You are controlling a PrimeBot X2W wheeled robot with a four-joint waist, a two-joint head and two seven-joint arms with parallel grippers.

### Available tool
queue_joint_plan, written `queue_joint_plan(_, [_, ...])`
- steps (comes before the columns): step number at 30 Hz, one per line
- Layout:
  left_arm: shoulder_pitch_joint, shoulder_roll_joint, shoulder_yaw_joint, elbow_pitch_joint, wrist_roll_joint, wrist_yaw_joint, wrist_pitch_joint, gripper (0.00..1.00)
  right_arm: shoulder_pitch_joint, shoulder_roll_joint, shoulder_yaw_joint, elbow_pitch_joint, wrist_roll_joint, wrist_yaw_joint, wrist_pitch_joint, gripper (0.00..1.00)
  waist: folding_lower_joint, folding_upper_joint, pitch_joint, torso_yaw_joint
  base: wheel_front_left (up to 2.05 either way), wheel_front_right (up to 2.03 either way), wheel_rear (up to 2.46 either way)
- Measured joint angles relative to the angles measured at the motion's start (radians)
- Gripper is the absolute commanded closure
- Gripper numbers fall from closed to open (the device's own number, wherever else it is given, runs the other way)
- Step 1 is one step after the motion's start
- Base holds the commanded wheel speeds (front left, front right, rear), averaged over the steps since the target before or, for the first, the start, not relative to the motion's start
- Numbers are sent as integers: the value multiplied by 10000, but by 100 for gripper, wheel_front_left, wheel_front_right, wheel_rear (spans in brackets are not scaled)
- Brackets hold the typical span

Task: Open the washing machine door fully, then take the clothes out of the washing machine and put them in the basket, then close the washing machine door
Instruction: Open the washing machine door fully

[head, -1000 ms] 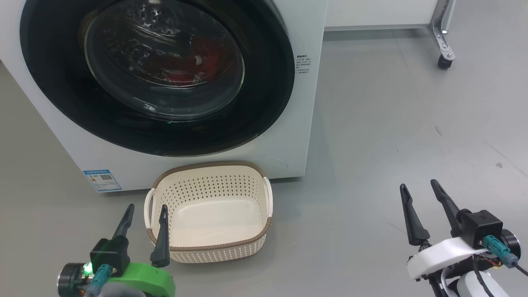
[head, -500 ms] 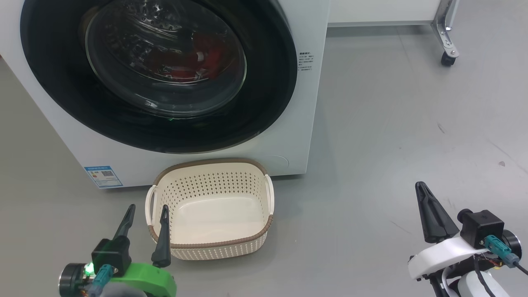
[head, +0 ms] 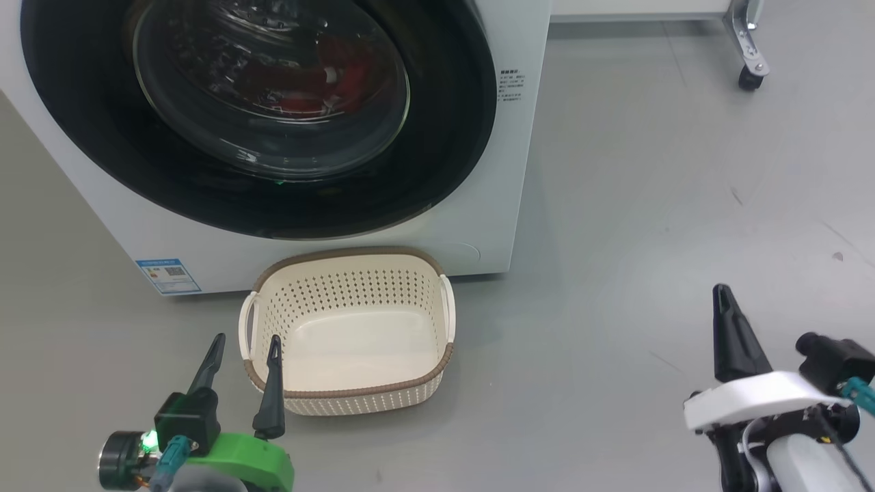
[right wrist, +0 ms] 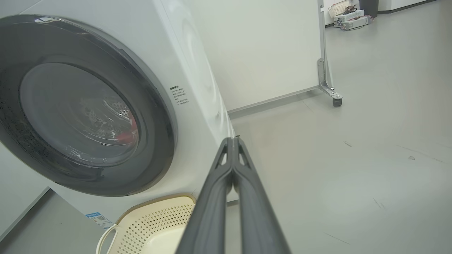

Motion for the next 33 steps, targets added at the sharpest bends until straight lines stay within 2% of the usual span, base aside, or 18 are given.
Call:
queue_joint_plan(3, [-67,-36,-40,-54,79,0,0,0,-244,226,-349,-48,894,301,121,100,0,0,180,12,0,0,0])
queue_joint_plan(5, [-113,-50,-44,-82,79,0,0,0,-308,314,-472,-48,1197,407,211,100,0,0,241,19,0,0,0])
queue_joint_plan(11, [-452,-104,-56,-284,173,12,-2,0,-742,913,-1198,-31,3511,667,911,100,0,0,642,86,0,0,0])
queue_joint_plan(22, [-1042,-242,-178,-591,493,12,-2,0,-2345,1087,-2518,247,8176,734,3099,100,0,0,1522,288,0,0,0])
queue_joint_plan(24, [-1144,-270,-207,-642,573,12,-2,0,-2686,1072,-2661,316,8813,690,3553,100,0,0,1691,344,0,0,0])
queue_joint_plan(28, [-1344,-328,-291,-754,683,13,-2,0,-3455,1055,-2951,407,9754,305,4274,100,0,0,2022,472,0,0,0])
queue_joint_plan(33, [-1627,-403,-399,-894,740,13,-2,0,-4464,880,-3120,502,10328,-253,5093,100,0,0,2416,662,0,0,0])
